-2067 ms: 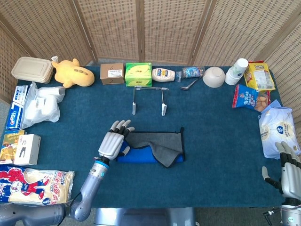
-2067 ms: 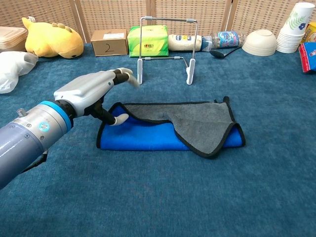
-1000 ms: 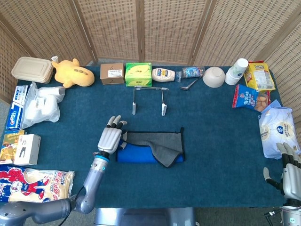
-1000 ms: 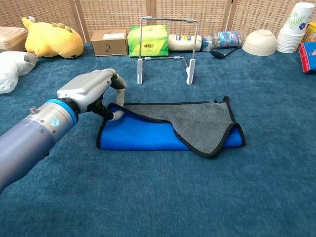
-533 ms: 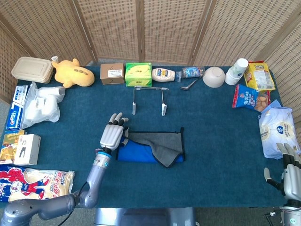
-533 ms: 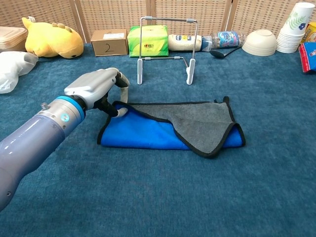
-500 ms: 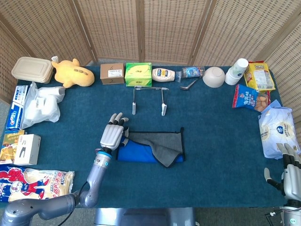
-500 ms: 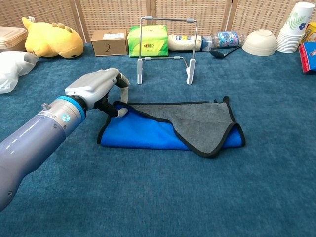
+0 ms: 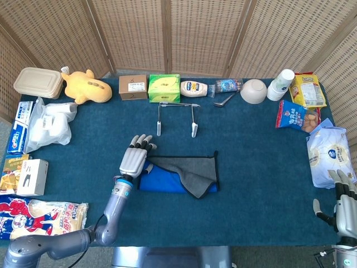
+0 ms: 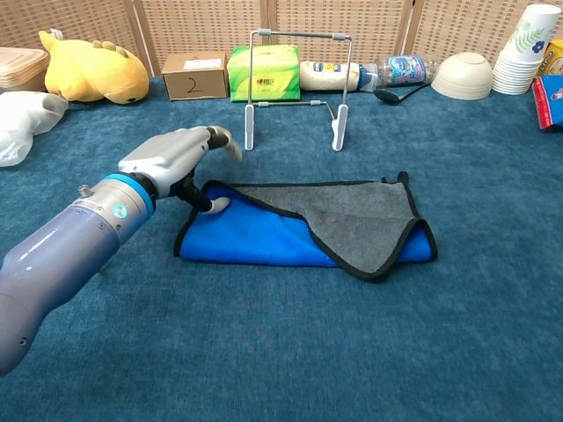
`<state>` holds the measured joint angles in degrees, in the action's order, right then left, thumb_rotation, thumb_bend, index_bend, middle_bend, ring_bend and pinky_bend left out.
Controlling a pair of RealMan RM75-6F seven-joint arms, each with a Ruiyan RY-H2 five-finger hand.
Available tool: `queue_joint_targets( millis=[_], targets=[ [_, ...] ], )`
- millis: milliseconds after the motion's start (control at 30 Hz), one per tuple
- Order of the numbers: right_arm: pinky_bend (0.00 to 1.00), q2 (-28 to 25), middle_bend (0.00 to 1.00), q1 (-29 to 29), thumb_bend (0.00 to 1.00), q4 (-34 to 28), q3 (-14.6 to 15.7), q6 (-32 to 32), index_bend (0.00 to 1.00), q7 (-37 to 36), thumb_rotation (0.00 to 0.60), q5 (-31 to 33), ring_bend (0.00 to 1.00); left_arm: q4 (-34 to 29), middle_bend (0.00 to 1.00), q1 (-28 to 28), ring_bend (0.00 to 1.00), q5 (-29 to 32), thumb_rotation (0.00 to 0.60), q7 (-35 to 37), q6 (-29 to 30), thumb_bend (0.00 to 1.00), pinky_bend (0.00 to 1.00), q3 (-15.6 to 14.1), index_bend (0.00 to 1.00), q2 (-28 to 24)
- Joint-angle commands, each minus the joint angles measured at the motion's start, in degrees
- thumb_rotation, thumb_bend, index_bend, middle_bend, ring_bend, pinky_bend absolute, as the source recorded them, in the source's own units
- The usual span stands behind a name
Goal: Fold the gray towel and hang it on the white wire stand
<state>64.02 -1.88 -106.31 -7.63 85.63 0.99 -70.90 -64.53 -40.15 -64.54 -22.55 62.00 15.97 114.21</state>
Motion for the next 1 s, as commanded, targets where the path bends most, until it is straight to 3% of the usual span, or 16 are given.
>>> queue_joint_targets(
  millis=[33,467,733,1000],
  targets=[
    [0.0,0.0,0.0,0.0,0.39,0.0,0.0,0.0,0.03,0.0,0.6,0.0,0.0,-3.1,0.05,0.9,0.0,-0.6,0.6,0.5,1.0,0.37,0.0,-0.3,0.14,-1.8],
    [0.0,-0.8,0.0,1.3,0.39,-0.3,-0.2,-1.6,0.03,-0.2,0.6,-1.3,0.0,-22.8,0.06,5.5,0.0,-2.6,0.6,0.4,4.3,0.37,0.0,-3.6,0.19,-13.1],
    [0.0,-1.7,0.0,5.7,0.39,-0.8,-0.8,-7.0,0.05,-2.7,0.6,-5.1,0.0,-36.4,0.08,11.3,0.0,-6.0,0.6,2.4,10.1,0.37,0.0,-6.8,0.23,-23.7],
    [0.0,-0.7,0.0,11.1,0.38,-1.2,-0.4,-12.9,0.09,-3.1,0.6,-10.1,0.0,-43.8,0.08,17.7,0.0,-10.5,0.6,5.0,16.4,0.38,0.0,-11.6,0.26,-32.3]
  ],
)
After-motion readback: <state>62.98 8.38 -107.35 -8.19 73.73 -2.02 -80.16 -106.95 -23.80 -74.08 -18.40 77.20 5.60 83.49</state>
